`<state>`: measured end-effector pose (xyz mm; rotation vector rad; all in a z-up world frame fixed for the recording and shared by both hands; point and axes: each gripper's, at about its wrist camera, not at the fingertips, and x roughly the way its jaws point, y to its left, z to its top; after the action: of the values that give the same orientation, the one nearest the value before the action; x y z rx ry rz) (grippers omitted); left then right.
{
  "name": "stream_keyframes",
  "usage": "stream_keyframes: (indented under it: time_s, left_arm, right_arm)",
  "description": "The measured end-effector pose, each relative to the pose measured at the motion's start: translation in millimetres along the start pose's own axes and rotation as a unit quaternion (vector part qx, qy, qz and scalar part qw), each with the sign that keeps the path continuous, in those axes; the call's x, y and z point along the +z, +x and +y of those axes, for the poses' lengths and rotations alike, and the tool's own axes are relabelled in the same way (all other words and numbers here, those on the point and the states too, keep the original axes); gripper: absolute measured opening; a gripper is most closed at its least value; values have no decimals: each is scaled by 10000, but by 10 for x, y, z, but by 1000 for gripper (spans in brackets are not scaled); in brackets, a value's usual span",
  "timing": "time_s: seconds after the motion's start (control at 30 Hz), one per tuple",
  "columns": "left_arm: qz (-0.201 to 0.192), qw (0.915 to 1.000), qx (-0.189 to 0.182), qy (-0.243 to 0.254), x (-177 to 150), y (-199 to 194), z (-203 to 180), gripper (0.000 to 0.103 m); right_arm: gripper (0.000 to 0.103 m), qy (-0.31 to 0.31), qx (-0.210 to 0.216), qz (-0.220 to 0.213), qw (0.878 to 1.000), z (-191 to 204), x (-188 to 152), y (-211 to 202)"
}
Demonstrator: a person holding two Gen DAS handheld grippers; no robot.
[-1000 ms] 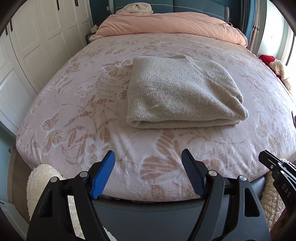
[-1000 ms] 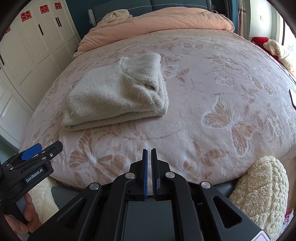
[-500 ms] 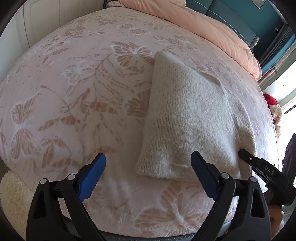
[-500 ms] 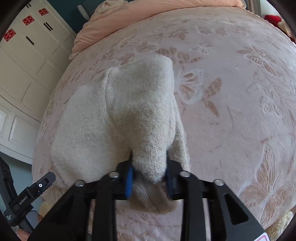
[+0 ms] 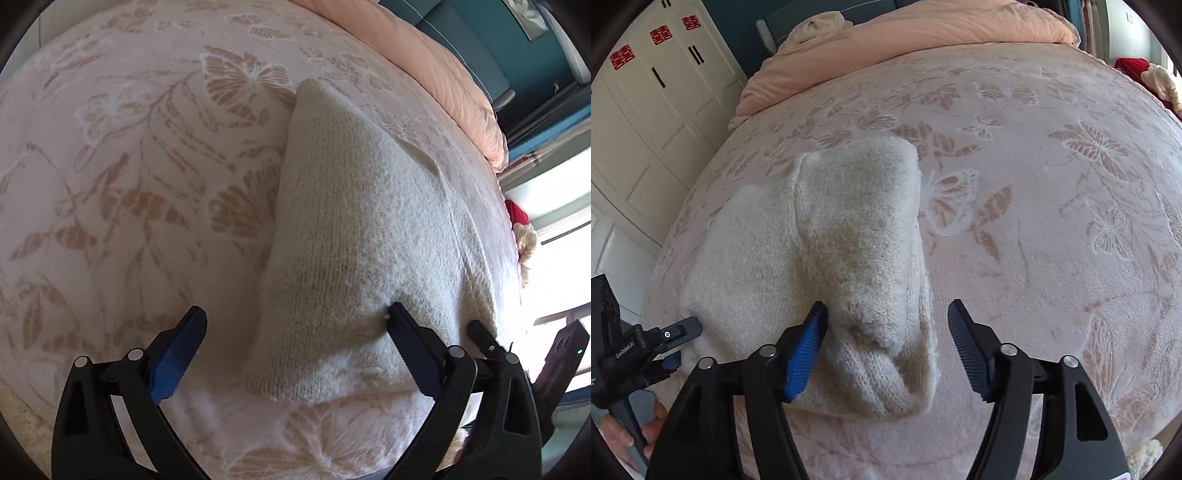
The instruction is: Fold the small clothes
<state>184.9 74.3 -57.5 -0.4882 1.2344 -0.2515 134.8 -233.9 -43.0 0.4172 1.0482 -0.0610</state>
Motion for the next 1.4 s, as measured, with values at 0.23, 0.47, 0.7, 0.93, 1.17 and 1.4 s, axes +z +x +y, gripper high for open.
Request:
stream_keyframes:
  time_s: [0.23, 0.47, 0.7, 0.93, 1.17, 1.4]
  left_arm:
    - [549, 9977, -403, -9, 285, 109, -189, 52]
    - [-783, 9866, -1175, 814, 657, -1262, -780, 43]
    - [-455, 9930, -403, 1011, 277, -898, -437, 55]
    - [-108, 9929, 575, 1031, -390, -447, 40, 59]
    - [-143, 9840, 1211, 1296, -393, -261, -73, 64]
    - [-754, 9670, 1490, 1922, -688, -622, -355, 81]
  right_arm:
    - [31, 630, 1331, 320, 9886, 165, 399, -12]
    - [28, -530, 1884, -1406, 9705, 830, 876, -1513]
    - [38, 169, 988, -194, 9948, 270, 115, -390]
    - [33, -156, 433, -653, 9968, 302, -301, -726]
    - [25, -579, -175, 67, 9981, 318, -374, -66]
    - [39, -484, -359, -605, 9963, 409, -647, -786]
